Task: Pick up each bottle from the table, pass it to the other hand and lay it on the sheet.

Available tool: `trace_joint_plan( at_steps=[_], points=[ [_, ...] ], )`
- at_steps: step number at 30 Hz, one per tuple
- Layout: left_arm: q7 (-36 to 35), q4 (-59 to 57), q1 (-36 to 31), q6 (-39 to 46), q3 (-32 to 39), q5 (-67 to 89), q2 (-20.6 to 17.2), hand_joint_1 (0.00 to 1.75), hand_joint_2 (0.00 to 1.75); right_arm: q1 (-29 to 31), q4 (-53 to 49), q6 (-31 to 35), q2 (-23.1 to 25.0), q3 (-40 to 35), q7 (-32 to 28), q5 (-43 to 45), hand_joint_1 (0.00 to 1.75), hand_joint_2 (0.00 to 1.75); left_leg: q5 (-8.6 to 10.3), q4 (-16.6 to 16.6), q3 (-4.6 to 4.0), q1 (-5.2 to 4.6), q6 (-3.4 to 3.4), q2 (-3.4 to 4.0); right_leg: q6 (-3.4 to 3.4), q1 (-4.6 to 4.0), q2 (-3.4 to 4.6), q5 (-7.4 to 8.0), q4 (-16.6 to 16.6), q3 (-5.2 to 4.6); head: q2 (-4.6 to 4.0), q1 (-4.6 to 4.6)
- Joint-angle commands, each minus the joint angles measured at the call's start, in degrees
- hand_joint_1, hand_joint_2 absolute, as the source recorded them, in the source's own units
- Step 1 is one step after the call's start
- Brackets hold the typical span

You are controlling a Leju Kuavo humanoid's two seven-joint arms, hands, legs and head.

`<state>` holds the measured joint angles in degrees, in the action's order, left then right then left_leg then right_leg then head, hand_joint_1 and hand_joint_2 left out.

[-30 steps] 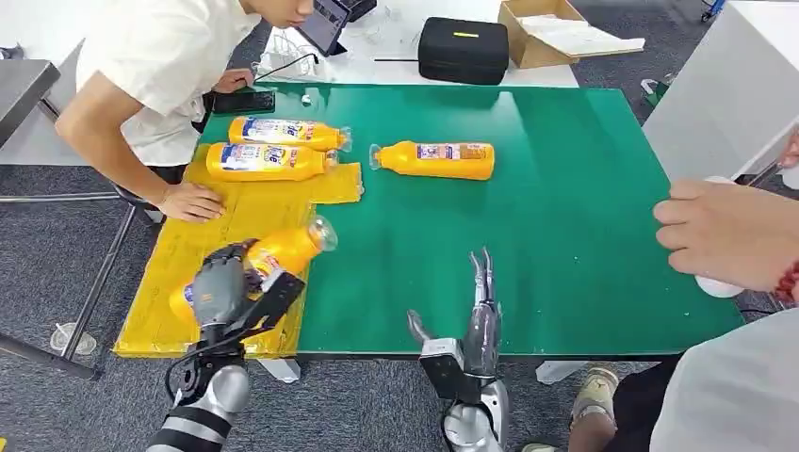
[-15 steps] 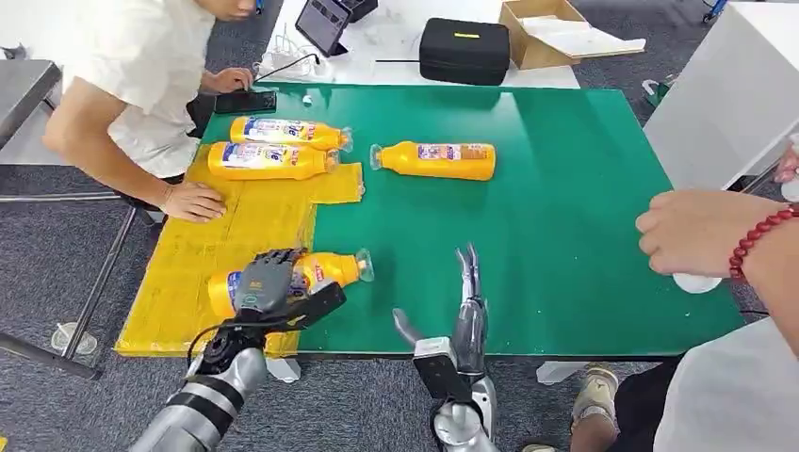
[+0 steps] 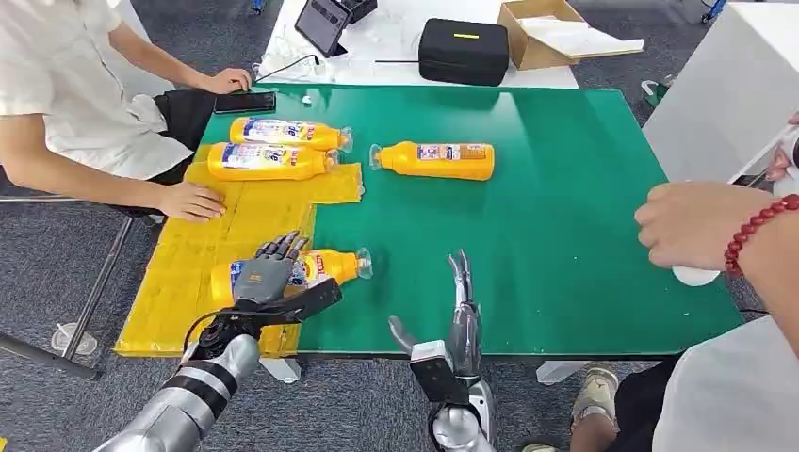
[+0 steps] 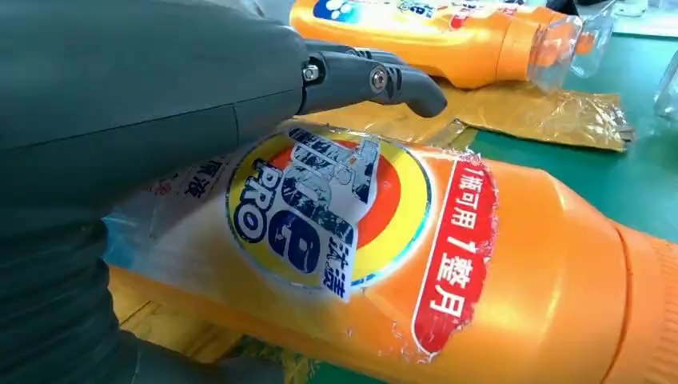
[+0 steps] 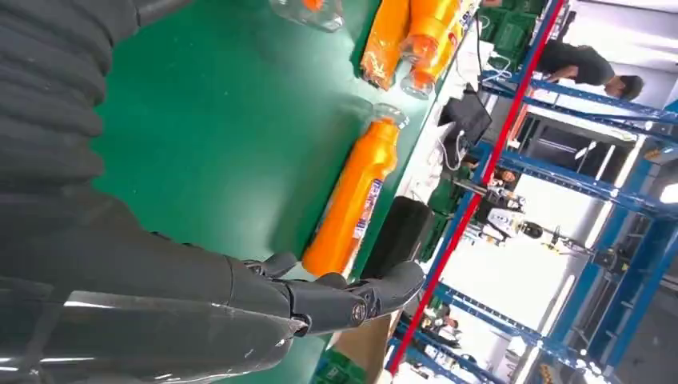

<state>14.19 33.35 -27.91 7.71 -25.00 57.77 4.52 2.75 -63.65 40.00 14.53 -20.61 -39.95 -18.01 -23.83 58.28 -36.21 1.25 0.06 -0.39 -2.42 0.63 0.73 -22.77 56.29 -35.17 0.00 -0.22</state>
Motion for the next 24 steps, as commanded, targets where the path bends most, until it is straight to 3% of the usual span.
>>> trace_joint_plan(
  at_steps=[1,6,24],
  points=[
    [0.4,-7.9,-2.1,-3.6,-2.3,-1.1,-2.1,0.00,1.75,3.2,4.9,0.0,-1.4,-1.4,0.0,1.0,0.00,1.75,-0.04,-0.1,0.34,-0.06,0.07,0.20,0.10,0.02,0.09,0.00,-0.1,0.26,0.00,0.00],
    [1.3,-5.2,-1.1,2.6,-1.3,-2.4,-1.0,0.00,1.75,2.9,5.6,0.0,-1.4,-0.3,0.0,0.5,0.00,1.75,-0.02,-0.1,0.46,-0.04,0.06,0.08,0.08,0.01,0.06,0.01,-0.1,0.40,0.00,0.00],
    [2.4,-1.6,-0.4,4.4,-4.3,-1.3,-0.9,0.00,1.75,3.2,6.5,0.0,-1.7,-0.3,0.0,0.1,0.00,1.75,-0.02,-0.1,0.38,-0.03,0.05,0.03,0.05,0.01,0.02,-0.01,0.0,0.34,0.02,-0.02]
  ],
)
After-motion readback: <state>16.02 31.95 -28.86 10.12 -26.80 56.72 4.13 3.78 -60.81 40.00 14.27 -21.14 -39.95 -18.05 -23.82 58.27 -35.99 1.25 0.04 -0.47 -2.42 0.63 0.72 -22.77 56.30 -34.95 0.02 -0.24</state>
